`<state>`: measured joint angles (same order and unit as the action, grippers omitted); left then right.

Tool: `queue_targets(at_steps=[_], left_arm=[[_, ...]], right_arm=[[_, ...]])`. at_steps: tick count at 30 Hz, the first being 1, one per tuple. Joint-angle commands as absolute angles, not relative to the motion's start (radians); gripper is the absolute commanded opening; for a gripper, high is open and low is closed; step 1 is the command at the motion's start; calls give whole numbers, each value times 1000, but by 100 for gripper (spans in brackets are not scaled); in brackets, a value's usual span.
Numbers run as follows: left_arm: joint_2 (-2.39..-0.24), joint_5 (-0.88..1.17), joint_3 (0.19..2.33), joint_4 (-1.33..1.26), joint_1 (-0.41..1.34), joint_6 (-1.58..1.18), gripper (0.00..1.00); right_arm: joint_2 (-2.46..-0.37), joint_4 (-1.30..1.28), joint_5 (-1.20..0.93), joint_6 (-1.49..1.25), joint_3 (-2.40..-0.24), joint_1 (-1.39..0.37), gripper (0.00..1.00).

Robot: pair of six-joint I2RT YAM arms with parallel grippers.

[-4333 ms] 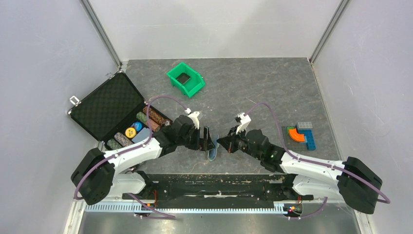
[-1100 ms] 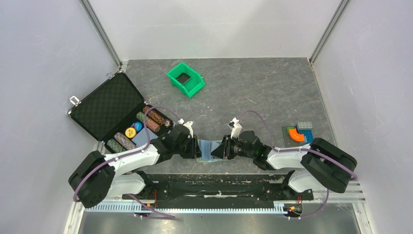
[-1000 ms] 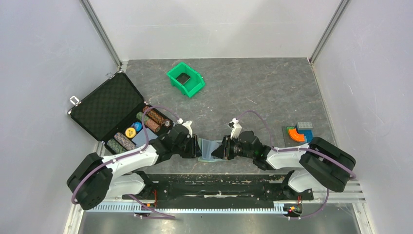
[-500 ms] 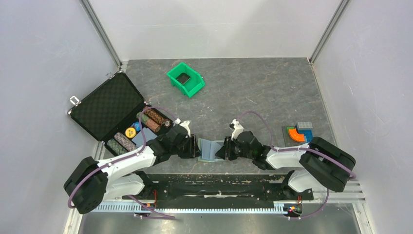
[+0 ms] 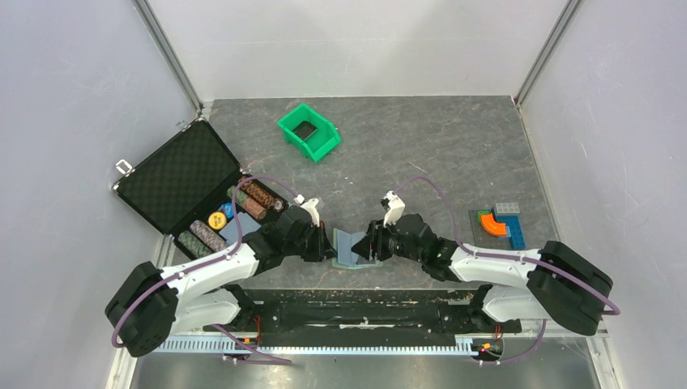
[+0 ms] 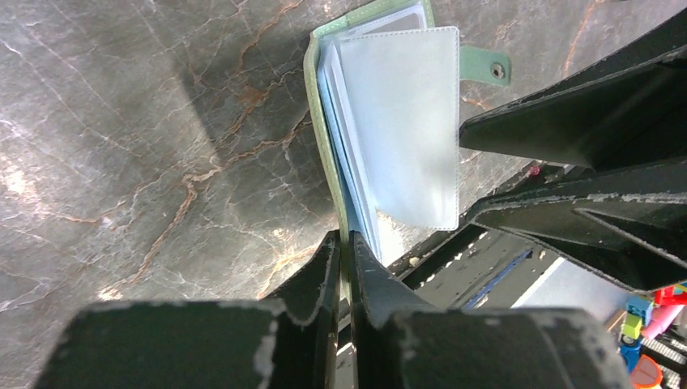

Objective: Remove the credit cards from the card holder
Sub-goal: Open the card holder at the center of the board.

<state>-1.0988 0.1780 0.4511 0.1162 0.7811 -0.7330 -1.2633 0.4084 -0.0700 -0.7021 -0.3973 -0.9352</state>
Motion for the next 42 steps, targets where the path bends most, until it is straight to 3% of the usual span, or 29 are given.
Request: queue_targets(at_steps=[1, 4, 12, 21, 27, 33, 42], left_arm=[[-1106, 220, 455, 52, 784, -724, 9], [-1115, 231, 453, 45, 784, -726, 3], [-1102, 227, 446, 39, 784, -733, 2], [-1104, 222, 445, 38, 784, -737, 2], [-1103, 222, 443, 40, 784, -738, 2], [-1096, 226, 443, 40, 784, -741, 2], [-1094, 226, 442, 40, 784, -745, 2]], right_arm=[[-1273, 447, -61, -686, -447, -945, 45], [-1304, 456, -75, -689, -469, -950, 45], [-1310, 430, -58, -681, -517, -965, 47], [-1244, 368, -6, -655, -541, -979, 43], [-1286, 426, -40, -664, -542, -985, 40], [-1373, 396, -19, -662, -575, -986, 47], [-1452, 399, -29, -668, -585, -986, 47]])
